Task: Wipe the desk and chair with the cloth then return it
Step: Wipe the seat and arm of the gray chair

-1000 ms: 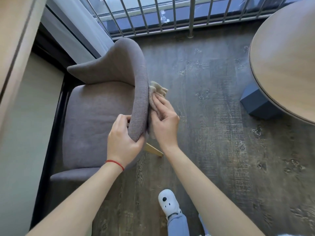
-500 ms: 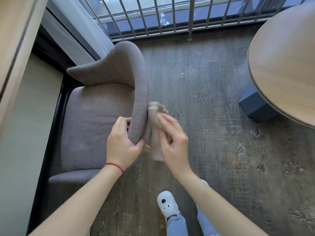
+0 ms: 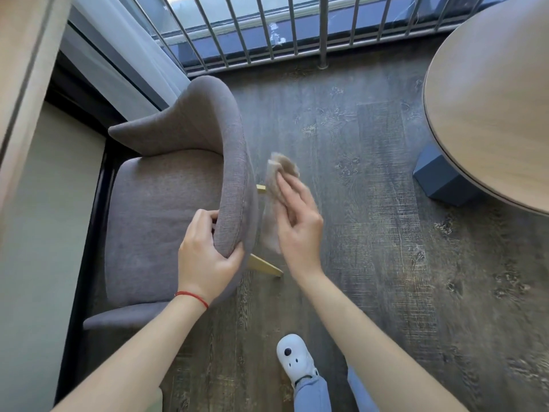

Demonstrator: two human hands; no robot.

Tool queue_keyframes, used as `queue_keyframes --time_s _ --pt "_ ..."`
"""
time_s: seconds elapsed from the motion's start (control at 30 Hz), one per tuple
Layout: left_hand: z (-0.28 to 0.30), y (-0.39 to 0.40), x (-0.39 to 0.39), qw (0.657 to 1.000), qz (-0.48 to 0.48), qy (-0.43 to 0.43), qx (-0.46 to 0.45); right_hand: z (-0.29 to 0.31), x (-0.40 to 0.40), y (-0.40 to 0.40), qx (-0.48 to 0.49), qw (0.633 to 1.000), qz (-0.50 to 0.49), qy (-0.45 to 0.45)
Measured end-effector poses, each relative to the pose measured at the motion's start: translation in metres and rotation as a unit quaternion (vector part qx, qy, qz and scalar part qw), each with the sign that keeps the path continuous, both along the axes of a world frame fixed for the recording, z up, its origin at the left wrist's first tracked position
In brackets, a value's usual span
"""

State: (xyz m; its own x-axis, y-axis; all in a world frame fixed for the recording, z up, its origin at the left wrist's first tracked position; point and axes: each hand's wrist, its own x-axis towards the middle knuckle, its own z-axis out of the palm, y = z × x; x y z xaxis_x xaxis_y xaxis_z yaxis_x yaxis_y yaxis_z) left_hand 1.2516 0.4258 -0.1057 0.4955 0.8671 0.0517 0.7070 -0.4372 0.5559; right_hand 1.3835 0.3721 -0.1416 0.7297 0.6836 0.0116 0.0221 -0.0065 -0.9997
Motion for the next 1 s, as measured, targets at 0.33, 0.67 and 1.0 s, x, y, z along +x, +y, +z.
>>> queue_keyframes --time_s 0.33,0.67,1.0 --pt "0.0 0.0 0.0 1.0 0.002 0.005 0.006 -0.013 -0.005 0.011 -0.047 0.999 0.01 0.008" --pt "-0.003 0.001 -0.001 1.0 0.012 0.004 0.009 -0.003 -0.032 0.004 0.011 0.999 0.013 -0.035" --pt "-0.001 0.001 0.0 1.0 0.013 0.005 0.002 0.0 -0.018 0.02 -0.011 0.998 0.038 0.054"
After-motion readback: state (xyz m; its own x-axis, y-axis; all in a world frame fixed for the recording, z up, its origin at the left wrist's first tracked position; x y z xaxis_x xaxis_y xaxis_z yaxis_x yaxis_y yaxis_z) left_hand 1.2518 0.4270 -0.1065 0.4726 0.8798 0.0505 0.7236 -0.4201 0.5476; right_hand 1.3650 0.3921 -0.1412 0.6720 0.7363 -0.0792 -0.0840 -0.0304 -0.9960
